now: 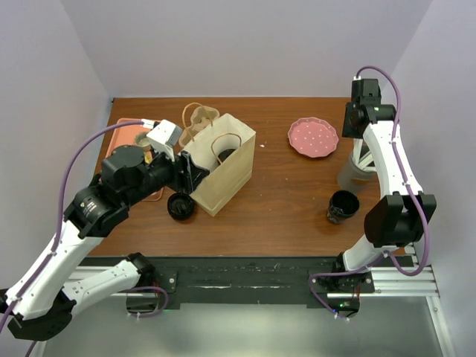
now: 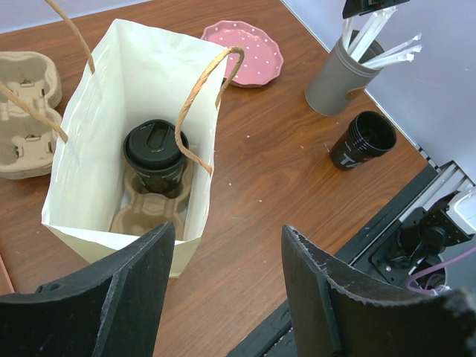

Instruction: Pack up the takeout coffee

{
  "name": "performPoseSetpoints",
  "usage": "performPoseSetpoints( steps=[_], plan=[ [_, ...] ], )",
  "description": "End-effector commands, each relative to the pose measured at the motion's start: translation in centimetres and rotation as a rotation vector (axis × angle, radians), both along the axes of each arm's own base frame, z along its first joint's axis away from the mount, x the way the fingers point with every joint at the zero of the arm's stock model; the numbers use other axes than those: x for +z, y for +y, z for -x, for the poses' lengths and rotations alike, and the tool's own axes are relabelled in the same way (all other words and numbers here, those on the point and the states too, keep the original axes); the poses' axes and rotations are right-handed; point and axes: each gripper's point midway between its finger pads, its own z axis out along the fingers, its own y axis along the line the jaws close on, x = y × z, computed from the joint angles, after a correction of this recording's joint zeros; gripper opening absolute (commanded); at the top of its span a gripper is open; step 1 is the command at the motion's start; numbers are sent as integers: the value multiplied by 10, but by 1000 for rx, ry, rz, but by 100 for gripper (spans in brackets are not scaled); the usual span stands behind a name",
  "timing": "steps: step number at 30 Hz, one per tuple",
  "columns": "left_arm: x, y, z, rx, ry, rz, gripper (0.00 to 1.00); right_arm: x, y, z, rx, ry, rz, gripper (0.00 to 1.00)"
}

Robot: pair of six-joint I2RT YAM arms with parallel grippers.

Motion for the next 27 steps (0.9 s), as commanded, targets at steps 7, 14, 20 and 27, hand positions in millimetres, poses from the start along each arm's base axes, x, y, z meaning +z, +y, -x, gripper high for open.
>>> performPoseSetpoints(
  steps=[7, 14, 20, 27],
  plan=[
    [16, -5, -1, 6, 2, 66, 64, 9, -26, -10, -27, -23, 69, 36],
    [16, -5, -1, 14, 19, 86, 64, 14, -24, -15, -2, -38, 57, 26],
    [16, -5, 0, 19, 23, 90, 64, 18, -24, -13, 4, -41, 57, 16],
    [16, -2, 3, 22, 19, 93, 64, 37, -25, -7, 0, -59, 62, 6]
  ],
)
